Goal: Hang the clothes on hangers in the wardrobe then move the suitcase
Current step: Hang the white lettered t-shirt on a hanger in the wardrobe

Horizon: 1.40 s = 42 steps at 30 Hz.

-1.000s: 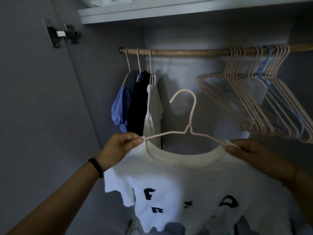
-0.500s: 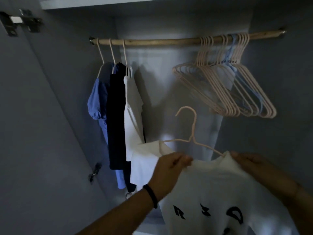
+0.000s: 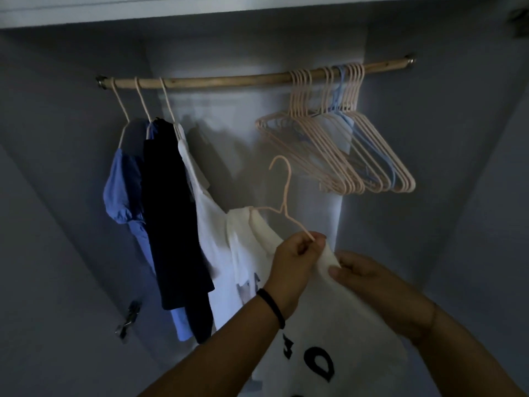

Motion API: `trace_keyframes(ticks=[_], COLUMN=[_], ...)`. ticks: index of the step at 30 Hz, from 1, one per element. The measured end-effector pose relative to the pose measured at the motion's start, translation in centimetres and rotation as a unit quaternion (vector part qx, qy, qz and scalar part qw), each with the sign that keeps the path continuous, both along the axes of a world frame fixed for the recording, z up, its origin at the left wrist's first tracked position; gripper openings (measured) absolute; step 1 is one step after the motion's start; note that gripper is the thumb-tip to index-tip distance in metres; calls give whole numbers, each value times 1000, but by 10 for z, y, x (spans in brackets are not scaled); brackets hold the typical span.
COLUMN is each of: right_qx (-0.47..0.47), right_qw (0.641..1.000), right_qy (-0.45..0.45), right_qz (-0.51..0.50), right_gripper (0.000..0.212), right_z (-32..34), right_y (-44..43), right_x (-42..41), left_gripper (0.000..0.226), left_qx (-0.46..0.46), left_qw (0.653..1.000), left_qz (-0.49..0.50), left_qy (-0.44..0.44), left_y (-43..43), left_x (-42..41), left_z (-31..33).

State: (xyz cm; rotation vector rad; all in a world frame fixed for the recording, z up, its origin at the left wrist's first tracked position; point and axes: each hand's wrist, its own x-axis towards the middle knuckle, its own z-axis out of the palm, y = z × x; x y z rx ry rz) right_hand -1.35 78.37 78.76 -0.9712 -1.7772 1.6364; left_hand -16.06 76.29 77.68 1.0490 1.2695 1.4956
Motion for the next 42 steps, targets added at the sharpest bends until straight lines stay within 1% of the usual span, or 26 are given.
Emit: trace_keyframes(ticks=[2,4,5,7,9,13,14,15,17,21,25,29,31,34,37,39,42], right_qx=[-33,-59,-72,-85,-71,-30,-15,5,48,79,88,105,103,117,136,139,149], right_qw=[999,997,996,995,997,999,999,999,995,984,975,962,960,962,965,968,970], right_qy=[22,38,48,53,40,23,18,11,10,75,144,206,222,214,194,182,175], right_qz=[18,25,23,7,-6,-24,-30,-43,-83,-141,-146,-143,-136,-125,-114,-100,-75], right_gripper=[34,47,49,39,31,31,28,23,25,29,27,25,25,25,30,33,28], right_z=[-4,-6,-7,-6,-4,3,4,5,10,27,45,63,71,75,72,66,59], right_y=[1,1,1,0,0,4,7,10,18,40,63,77,86,104,124,133,137], right_x=[10,17,19,19,17,11,9,6,-6,-43,-84,-122,-138,-165,-191,-207,-228], left_gripper=[8,7,7,8,10,20,21,21,17,14,25,32,27,23,20,20,21], left_qx=[4,1,-1,-5,-12,-23,-24,-23,-12,26,53,83,90,85,67,52,40], left_qw=[1000,999,999,999,999,999,999,999,998,994,988,984,983,982,984,984,979], left_qz=[-22,-37,-41,-44,-41,-4,6,18,34,44,96,124,136,146,150,165,199], left_qy=[-2,4,9,19,26,33,36,42,58,93,107,96,84,80,66,36,8], left_y=[0,3,6,14,23,44,50,56,68,90,102,110,116,127,137,143,149], left_x=[4,7,7,4,-2,-24,-31,-38,-51,-73,-87,-99,-112,-135,-156,-168,-187], left_z=[-3,-6,-7,-6,-2,9,13,18,31,64,86,104,116,126,126,123,114])
